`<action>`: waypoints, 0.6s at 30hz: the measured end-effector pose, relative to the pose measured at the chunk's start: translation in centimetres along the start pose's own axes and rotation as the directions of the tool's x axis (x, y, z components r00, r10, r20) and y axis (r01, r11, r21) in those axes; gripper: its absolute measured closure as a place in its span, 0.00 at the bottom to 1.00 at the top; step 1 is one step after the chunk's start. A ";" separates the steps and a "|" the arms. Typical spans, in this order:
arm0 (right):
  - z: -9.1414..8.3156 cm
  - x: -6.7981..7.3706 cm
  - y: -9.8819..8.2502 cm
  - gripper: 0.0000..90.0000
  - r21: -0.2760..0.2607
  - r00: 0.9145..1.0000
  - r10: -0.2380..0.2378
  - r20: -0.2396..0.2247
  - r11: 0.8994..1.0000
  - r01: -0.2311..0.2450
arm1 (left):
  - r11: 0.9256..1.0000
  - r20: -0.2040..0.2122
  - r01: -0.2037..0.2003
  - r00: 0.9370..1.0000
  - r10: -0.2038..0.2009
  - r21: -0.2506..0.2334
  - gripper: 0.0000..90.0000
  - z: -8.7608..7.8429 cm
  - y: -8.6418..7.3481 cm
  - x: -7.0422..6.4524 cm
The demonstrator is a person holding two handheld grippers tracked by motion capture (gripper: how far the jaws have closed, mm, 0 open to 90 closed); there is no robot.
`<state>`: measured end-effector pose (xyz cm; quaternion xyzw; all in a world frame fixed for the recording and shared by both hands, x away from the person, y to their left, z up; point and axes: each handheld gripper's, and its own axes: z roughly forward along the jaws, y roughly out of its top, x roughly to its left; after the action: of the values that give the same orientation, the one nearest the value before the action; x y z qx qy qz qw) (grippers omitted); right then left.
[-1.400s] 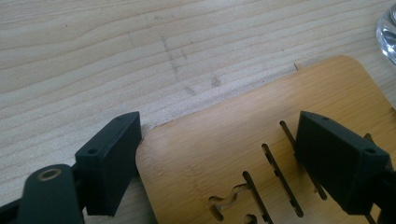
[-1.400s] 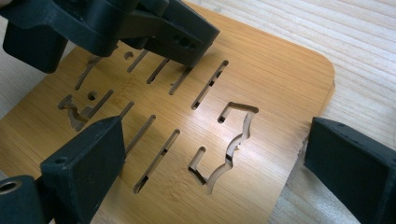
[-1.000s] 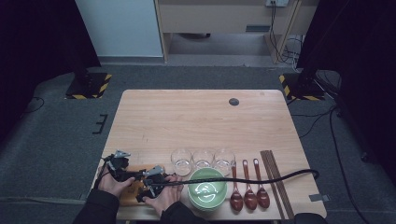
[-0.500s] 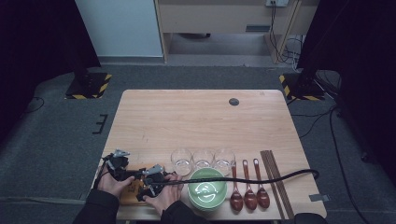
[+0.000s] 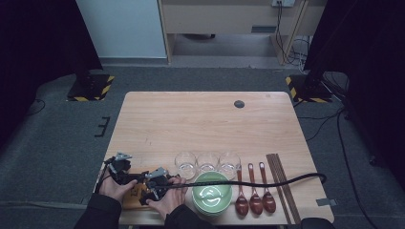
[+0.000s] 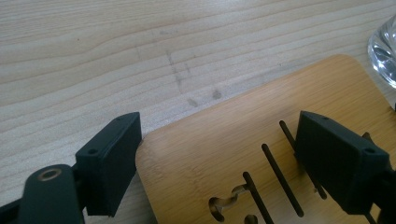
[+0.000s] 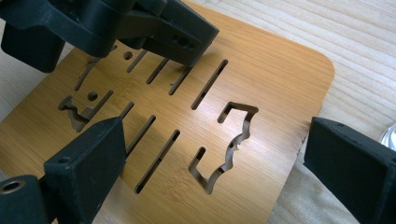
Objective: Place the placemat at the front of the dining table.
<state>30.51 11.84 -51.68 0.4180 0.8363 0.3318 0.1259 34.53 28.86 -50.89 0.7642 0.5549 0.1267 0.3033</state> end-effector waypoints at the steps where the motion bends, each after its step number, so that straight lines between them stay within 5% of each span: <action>1: 0.0 0.0 0.0 0.07 0.000 1.000 0.000 -0.001 1.000 0.000 | 1.000 0.000 0.001 1.000 -0.001 -0.001 0.17 0.0 0.0 0.0; 18: -0.8 -0.3 0.9 0.07 -0.020 1.000 -0.024 -0.013 1.000 0.023 | 0.998 -0.008 0.018 1.000 -0.018 -0.052 0.17 -1.0 0.3 -0.1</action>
<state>30.84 11.66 -50.50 0.4047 0.8386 0.3413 0.1285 34.22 29.02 -49.85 0.7504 0.5596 0.1419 0.3218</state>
